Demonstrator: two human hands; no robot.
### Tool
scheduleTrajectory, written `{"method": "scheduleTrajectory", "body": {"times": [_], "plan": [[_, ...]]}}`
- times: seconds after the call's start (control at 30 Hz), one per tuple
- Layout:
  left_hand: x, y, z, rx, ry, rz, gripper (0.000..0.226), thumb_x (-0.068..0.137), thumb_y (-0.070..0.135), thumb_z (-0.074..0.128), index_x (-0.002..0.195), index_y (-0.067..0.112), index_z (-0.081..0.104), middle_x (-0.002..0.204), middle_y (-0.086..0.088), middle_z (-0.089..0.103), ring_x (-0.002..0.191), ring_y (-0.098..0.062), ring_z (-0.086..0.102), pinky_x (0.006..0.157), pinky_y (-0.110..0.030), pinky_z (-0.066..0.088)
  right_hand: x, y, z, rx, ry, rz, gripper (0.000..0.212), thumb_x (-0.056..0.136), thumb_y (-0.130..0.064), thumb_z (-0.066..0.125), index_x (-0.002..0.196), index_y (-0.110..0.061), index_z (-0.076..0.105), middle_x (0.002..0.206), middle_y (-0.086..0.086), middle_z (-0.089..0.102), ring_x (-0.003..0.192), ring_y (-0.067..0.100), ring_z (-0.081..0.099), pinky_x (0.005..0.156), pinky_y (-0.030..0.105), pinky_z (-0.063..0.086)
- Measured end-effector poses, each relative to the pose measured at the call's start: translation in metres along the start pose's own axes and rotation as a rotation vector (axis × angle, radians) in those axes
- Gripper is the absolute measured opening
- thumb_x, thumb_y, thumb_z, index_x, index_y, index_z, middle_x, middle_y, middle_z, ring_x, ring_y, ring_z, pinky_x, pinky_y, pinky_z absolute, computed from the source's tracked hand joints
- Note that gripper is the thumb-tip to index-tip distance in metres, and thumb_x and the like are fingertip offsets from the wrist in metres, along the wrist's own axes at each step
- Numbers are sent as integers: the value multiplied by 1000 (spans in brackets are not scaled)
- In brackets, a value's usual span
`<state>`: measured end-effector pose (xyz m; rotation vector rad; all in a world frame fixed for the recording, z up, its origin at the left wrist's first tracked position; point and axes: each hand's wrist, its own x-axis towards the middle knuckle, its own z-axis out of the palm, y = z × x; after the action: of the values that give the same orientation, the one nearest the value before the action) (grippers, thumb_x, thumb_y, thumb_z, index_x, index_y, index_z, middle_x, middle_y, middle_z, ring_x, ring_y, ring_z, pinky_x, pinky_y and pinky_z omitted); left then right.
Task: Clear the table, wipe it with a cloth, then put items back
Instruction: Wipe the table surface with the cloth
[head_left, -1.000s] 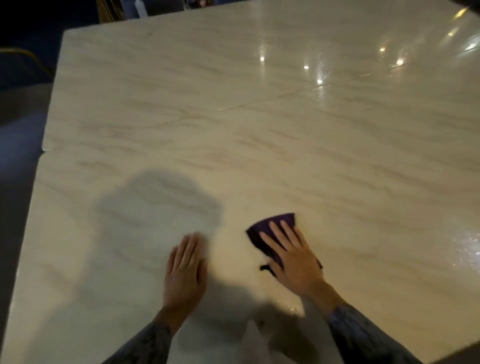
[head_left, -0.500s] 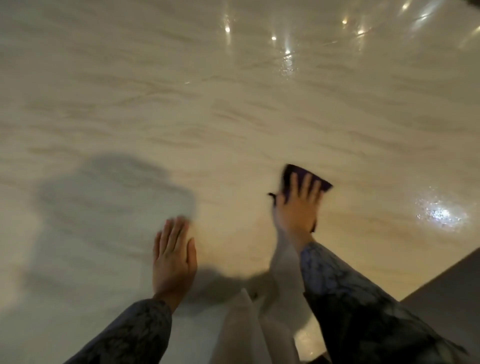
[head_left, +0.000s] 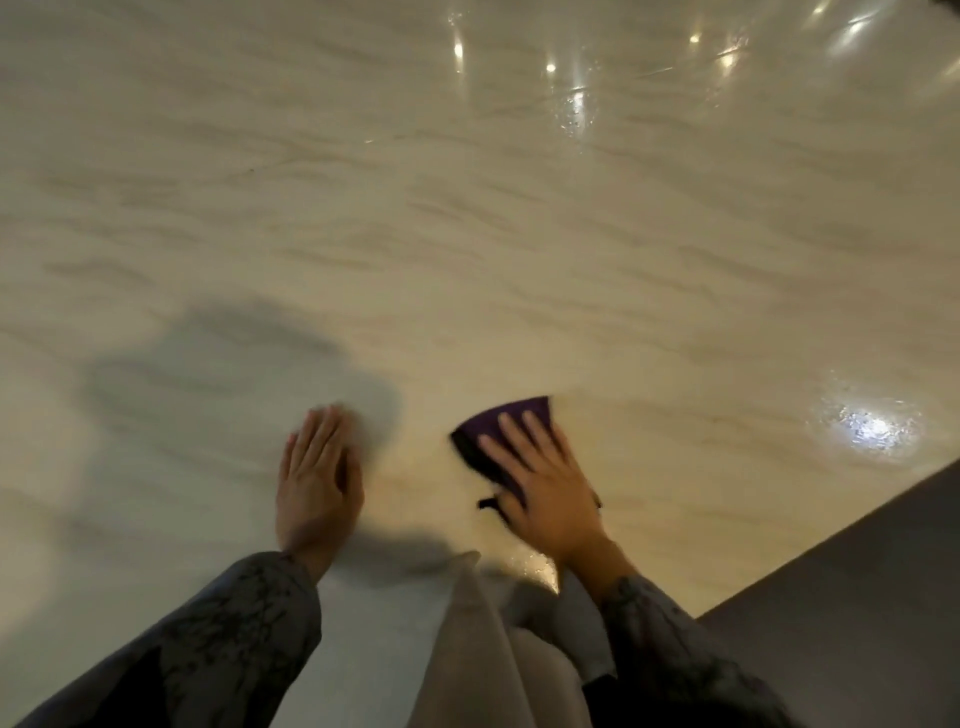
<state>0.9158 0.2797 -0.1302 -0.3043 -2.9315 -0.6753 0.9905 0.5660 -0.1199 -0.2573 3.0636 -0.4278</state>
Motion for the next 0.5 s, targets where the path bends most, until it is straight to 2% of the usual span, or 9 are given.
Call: {"method": "scheduleTrajectory", "body": {"times": [0.1,0.2,0.27,0.37,0.5], "plan": [[1,2,-1,-1,-4,-6,48,94,27,39,137,11,54,148,-6,46,142,-20,34,117,-38,22,-12,82,-24,11,45,229,62,87,-44,43,148,-30,38,158,3,29,148,29,19,117,53,19],[0,4,-1,0,-6,-16,48,94,27,40,138,10,53,148,-6,45,143,-21,32,118,-41,22,-26,158,-51,-1,46,438,60,92,-48,34,149,-29,37,158,5,29,147,31,19,118,51,14],[1,4,0,13,-3,-14,49,94,29,38,138,11,53,148,-7,45,143,-23,33,117,-43,23,-39,197,-64,-8,15,507,62,94,-52,26,150,-27,33,159,6,26,148,31,15,119,51,11],[1,3,1,23,-18,-3,51,94,31,36,138,11,53,149,-8,45,142,-26,35,117,-45,23,-57,217,-72,-7,30,557,65,94,-55,22,152,-26,30,160,7,23,149,32,11,120,49,7],[1,2,3,20,-14,-15,53,94,34,34,137,10,53,148,-10,46,141,-27,35,116,-43,21,-71,190,-57,-13,146,752,63,94,-49,27,152,-25,28,160,8,21,149,30,8,121,47,4]]}}
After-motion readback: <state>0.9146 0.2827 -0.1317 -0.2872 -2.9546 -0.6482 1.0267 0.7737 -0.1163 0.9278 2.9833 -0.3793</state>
